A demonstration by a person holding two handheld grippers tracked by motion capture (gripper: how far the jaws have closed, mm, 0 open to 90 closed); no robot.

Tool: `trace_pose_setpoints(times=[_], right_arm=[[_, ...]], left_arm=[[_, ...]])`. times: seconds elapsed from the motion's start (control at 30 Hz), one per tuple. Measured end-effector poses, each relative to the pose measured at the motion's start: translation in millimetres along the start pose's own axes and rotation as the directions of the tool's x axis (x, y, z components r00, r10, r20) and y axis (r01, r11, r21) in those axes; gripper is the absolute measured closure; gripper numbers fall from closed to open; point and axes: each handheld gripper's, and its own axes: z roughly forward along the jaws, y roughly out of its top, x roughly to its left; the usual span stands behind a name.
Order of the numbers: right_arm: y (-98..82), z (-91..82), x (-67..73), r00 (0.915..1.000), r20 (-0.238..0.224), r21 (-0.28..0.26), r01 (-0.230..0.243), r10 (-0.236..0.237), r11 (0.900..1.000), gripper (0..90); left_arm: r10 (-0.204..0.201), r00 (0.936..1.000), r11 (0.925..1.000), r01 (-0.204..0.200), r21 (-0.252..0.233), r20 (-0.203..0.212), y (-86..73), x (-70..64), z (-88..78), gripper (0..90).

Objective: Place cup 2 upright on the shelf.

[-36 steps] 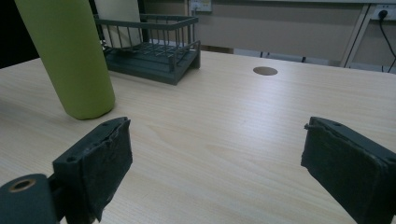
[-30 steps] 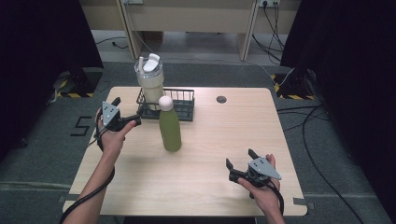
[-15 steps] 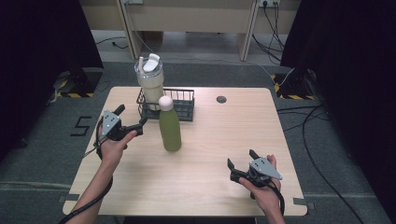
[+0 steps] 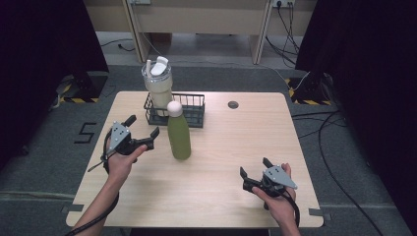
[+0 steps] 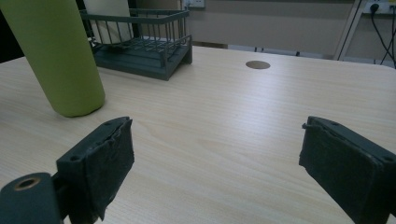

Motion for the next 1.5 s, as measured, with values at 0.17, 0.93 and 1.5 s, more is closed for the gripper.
trace_pose_setpoints(times=[0.17, 0.93, 1.5], right_arm=[[-0.7, -0.4, -0.3, 1.0000, 0.004, 0.004, -0.002, 0.002, 1.000, 10.0], [-1.5, 0.2, 0.2, 1.0000, 0.001, 0.010, -0.005, 0.005, 1.000, 10.6], [-3.1, 1.0, -0.2, 1.0000, -0.004, 0.014, -0.008, 0.008, 1.000, 11.3]], left_arm=[[0.001, 0.9997, 1.0000, -0.001, 0.002, 0.025, -0.6, -6.8, 0.9, 0.2], [0.014, 0.9914, 0.9999, -0.014, 0.000, 0.130, 5.1, -42.7, 17.3, 0.0], [0.023, 0.9862, 0.9986, -0.031, 0.043, 0.164, -7.8, -60.9, 42.7, 0.4]])
